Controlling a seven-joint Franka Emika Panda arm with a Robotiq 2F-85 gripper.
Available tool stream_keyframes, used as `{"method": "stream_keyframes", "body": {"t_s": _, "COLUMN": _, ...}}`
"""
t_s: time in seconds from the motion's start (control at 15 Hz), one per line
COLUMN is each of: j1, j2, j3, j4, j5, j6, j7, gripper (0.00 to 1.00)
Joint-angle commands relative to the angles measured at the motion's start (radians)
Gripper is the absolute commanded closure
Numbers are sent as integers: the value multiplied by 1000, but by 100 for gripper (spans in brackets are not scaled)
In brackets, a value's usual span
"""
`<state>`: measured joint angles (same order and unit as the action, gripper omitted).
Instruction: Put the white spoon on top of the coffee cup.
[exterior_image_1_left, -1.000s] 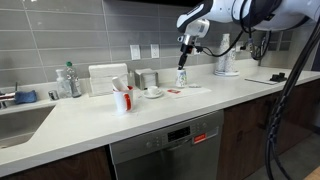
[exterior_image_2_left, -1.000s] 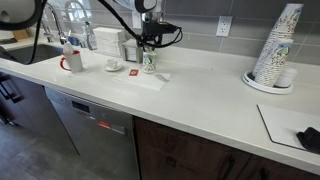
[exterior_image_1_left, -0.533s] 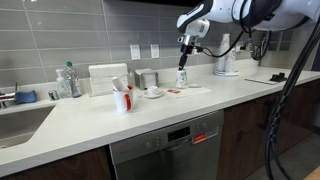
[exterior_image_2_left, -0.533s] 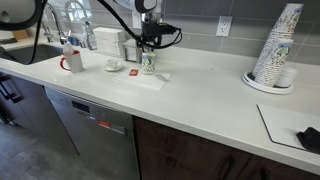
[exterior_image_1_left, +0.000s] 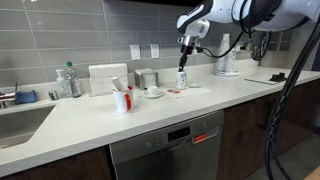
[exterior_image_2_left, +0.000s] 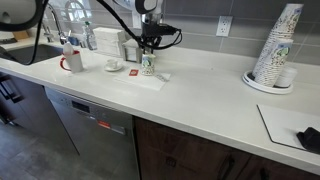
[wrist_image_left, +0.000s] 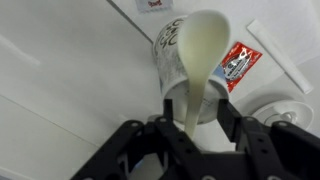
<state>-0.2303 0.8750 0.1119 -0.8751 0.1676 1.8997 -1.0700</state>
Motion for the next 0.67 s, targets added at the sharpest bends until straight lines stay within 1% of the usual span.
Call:
{"method": "stream_keyframes", "body": {"t_s": 0.0, "j1": -9, "j2": 19, "j3": 8, "j4": 25, "j5": 10, "j6": -19, "j7": -13, "gripper": 50}}
{"method": "stream_keyframes", "body": {"t_s": 0.27, "j1": -10, "j2": 16, "j3": 9, "j4": 25, "j5": 11, "j6": -18, "j7": -13, "gripper": 53}}
{"method": "stream_keyframes", "body": {"t_s": 0.6, "j1": -12, "j2": -3, "j3": 11, "j4": 24, "j5": 16, "j6": -21, "j7": -9, "gripper": 53}}
